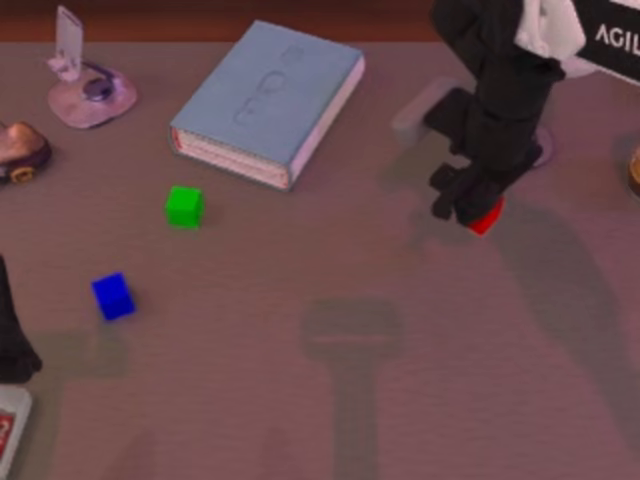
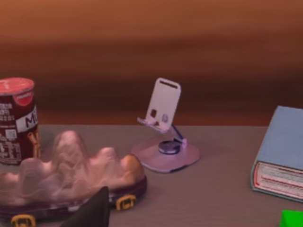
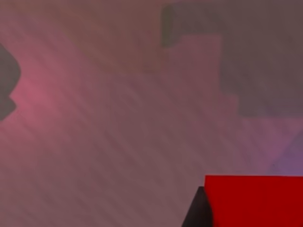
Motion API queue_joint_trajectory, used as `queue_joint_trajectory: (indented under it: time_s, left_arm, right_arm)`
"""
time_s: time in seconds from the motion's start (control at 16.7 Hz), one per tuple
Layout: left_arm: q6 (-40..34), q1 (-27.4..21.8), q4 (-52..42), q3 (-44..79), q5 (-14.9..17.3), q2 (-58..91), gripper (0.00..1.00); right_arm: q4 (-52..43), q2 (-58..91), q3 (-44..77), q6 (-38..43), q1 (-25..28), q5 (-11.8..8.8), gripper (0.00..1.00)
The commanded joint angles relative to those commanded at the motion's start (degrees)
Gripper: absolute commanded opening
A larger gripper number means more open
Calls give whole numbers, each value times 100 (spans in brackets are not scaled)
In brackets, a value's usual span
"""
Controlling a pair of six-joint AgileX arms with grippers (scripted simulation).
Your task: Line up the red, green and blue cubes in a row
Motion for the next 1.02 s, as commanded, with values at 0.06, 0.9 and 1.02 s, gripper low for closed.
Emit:
queue_joint_trajectory:
  time_s: [0.06,0.9,1.02]
  left_arm:
    - [0,0,0,0,0,0,100]
    - [0,0,0,0,0,0,100]
    - [0,0,0,0,0,0,100]
  right_arm:
    - [14,21,-11,9,-30,-2,0]
    - [-928,711,1620,-889,2920,-45,0]
    - [-986,743,1727,-952,3113,-46,0]
